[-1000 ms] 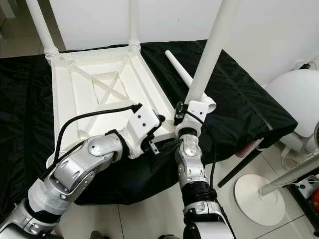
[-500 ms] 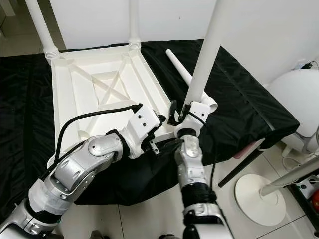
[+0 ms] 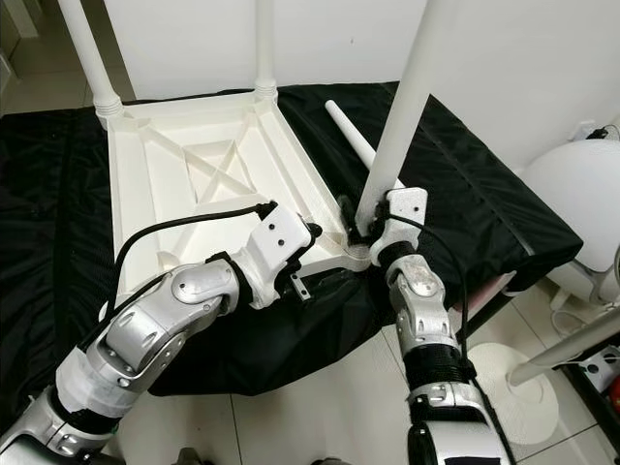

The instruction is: Building children table

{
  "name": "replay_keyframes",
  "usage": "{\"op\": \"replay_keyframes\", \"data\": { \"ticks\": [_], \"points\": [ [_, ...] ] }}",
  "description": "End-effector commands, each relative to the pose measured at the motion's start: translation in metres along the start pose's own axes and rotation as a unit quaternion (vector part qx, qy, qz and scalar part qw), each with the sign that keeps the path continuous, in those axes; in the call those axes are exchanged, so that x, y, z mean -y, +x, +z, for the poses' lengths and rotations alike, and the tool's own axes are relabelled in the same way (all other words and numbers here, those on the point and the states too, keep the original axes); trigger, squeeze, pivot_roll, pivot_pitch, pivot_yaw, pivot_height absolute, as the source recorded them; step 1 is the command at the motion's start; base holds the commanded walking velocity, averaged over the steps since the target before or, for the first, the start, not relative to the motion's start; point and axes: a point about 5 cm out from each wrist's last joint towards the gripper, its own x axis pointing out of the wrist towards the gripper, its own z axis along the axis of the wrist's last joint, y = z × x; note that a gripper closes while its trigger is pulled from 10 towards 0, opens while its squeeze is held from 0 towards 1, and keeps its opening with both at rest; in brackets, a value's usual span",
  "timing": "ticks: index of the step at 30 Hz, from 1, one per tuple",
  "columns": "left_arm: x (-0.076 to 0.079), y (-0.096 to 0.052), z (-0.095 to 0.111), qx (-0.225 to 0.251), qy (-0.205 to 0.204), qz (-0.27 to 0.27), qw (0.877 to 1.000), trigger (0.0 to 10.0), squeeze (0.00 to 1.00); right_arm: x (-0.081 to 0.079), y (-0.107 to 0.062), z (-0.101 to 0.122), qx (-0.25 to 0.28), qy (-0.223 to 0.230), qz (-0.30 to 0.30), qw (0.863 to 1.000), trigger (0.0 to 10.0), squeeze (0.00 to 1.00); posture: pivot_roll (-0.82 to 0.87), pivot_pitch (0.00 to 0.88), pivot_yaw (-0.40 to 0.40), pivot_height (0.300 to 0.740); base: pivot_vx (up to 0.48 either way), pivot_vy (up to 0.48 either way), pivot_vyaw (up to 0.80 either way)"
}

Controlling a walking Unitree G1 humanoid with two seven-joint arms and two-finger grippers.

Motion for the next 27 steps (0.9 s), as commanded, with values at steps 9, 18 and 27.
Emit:
{"op": "replay_keyframes", "data": {
  "ticks": [9, 18, 27],
  "points": [
    [0.004, 0.004, 0.004, 0.006, 0.005, -0.043, 0.999, 10.0, 0.00, 0.015, 0.003, 0.002, -0.038, -0.039, 0.092, 0.994, 7.5, 0.00, 0.00, 0.048, 0.003, 0.740, 0.000, 0.000, 0.00],
    [0.003, 0.005, 0.006, 0.009, 0.004, -0.038, 0.999, 10.0, 0.00, 0.019, 0.002, -0.003, -0.055, -0.032, 0.096, 0.993, 0.0, 0.00, 0.00, 0.056, -0.006, 0.740, 0.000, 0.000, 0.00],
    [0.000, 0.003, 0.007, 0.009, 0.001, -0.028, 1.000, 10.0, 0.00, 0.022, -0.002, -0.015, -0.088, 0.001, 0.095, 0.992, 0.0, 0.00, 0.01, 0.063, -0.009, 0.740, 0.000, 0.000, 0.00]
  ]
}}
